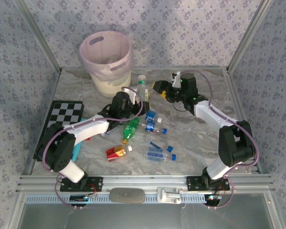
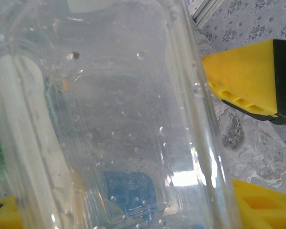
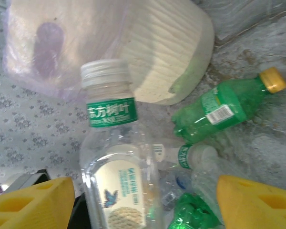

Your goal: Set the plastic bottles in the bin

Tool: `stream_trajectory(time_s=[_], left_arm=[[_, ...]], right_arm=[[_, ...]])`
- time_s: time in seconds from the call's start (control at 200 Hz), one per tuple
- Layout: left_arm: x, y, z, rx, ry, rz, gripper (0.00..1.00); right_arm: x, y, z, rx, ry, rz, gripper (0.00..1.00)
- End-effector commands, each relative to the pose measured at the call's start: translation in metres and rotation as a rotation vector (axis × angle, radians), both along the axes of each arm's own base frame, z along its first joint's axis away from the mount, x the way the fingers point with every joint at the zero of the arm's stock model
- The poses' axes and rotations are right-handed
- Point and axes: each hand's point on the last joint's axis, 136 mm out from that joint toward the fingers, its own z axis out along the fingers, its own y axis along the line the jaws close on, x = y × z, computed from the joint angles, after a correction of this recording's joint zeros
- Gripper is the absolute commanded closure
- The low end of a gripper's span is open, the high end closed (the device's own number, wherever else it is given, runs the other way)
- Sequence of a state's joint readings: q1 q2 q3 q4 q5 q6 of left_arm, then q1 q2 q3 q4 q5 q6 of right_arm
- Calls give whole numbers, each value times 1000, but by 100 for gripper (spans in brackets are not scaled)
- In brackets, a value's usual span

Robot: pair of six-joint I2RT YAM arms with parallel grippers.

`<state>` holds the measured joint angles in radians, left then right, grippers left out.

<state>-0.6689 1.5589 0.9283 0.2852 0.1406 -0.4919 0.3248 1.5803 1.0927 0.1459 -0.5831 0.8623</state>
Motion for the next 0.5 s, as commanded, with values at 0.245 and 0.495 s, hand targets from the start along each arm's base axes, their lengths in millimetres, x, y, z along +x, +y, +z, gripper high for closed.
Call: stream_trajectory(time_s=[0.245, 0.495], left_arm=[[26, 33, 145, 39, -342, 23, 43], [58, 79, 217, 174, -484, 112, 44]], right_arm=[[-5, -17, -7, -59, -12, -39, 0], [-9, -19, -20, -71, 5, -41, 0]])
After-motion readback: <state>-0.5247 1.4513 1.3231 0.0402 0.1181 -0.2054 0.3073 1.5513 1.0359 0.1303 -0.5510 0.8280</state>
